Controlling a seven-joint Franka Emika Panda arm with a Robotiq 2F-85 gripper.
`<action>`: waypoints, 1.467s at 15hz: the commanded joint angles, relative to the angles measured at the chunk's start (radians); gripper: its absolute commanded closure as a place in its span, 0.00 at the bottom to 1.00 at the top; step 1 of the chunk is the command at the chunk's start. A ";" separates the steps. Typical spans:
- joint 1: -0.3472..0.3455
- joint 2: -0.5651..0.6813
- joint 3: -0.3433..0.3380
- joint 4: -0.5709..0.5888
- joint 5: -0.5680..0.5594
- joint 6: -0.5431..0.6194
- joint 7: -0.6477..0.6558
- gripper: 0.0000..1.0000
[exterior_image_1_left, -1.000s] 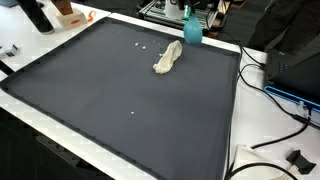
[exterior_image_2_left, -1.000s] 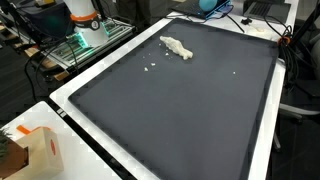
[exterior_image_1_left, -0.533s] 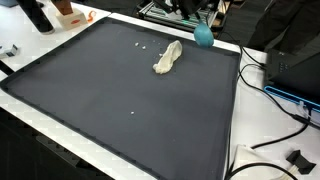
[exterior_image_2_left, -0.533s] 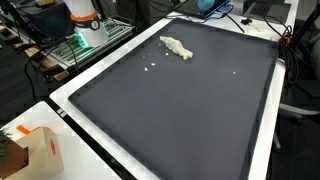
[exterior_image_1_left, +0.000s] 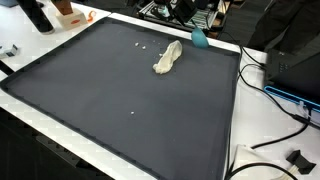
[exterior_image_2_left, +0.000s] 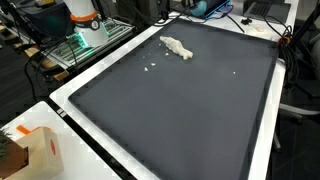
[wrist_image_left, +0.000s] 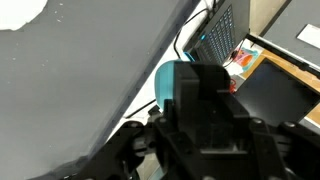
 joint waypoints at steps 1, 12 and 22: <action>-0.013 0.006 -0.007 -0.026 0.042 -0.018 0.022 0.75; -0.031 0.006 -0.025 -0.121 0.113 0.022 0.080 0.75; -0.048 -0.024 -0.048 -0.207 0.127 0.036 0.220 0.75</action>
